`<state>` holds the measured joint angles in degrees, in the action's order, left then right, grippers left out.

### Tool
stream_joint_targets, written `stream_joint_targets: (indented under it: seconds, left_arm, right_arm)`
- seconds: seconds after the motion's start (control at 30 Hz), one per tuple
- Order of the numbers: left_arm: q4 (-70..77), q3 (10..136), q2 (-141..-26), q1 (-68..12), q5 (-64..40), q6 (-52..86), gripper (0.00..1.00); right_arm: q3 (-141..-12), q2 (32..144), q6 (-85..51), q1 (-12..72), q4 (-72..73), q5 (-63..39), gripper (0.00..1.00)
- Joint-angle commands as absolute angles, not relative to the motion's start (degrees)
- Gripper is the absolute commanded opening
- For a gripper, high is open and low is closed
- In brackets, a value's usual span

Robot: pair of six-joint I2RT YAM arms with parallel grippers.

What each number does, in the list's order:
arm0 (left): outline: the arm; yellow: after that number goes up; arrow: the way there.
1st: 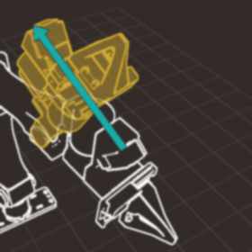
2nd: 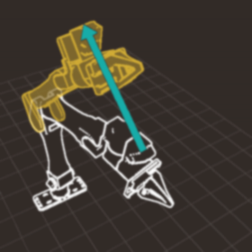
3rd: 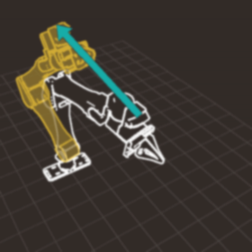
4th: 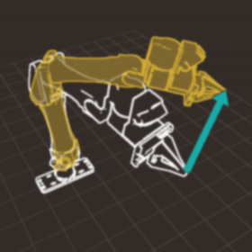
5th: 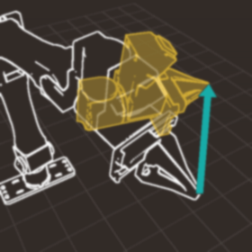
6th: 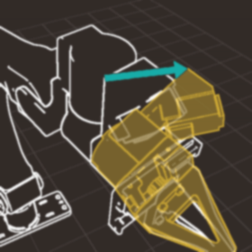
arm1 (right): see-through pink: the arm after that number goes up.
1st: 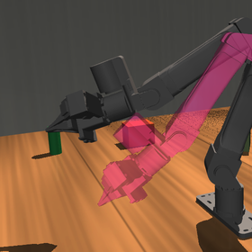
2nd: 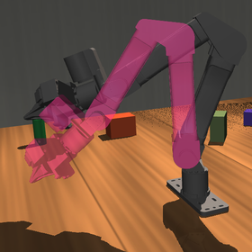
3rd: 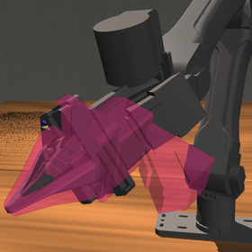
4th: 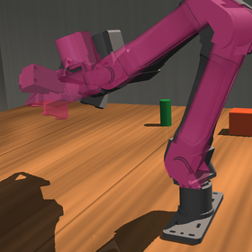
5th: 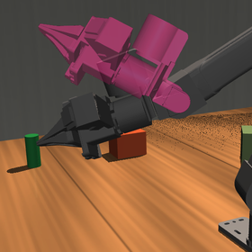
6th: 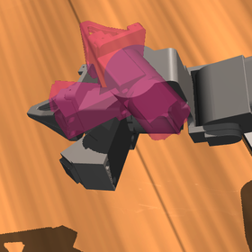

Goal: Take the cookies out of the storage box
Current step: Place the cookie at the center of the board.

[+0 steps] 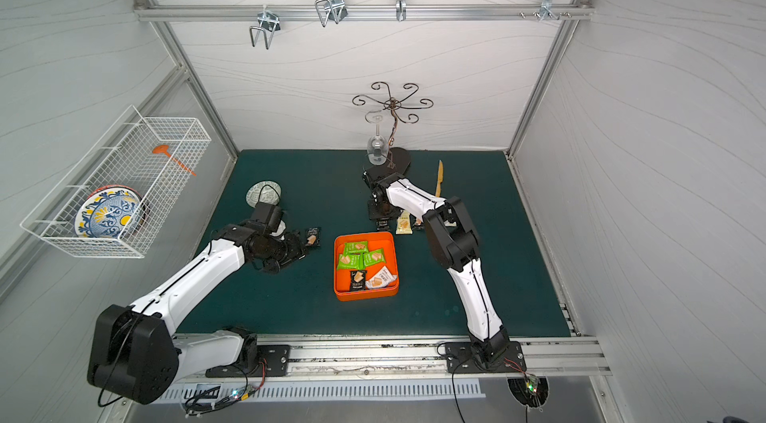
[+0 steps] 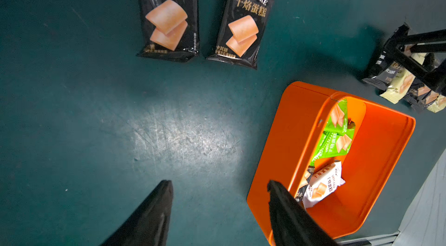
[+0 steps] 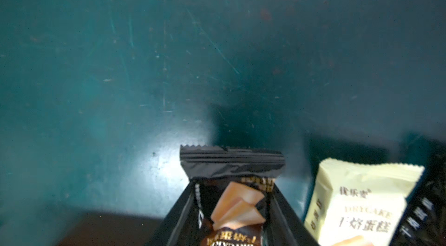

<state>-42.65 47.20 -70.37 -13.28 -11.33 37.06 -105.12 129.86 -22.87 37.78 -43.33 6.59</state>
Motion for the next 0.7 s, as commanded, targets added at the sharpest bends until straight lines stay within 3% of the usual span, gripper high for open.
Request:
stream_joint_targets:
  seconds: [0.0,0.23,0.67]
  left_arm:
    - [-43.2,49.4,-69.2,-13.1,-10.6,36.2,0.67]
    - [-43.2,49.8,-69.2,-13.0,-10.6,35.9,0.67]
    - [-41.4,52.1,-70.8,-13.0,-14.0,35.9,0.67]
  right_arm:
    - [-107.0,131.1,-23.4,37.6,-44.0,6.5,0.5]
    - [-107.0,127.2,-22.6,37.8,-44.6,7.6,0.59]
    - [-94.1,108.8,-18.9,43.2,-47.4,7.6,0.61]
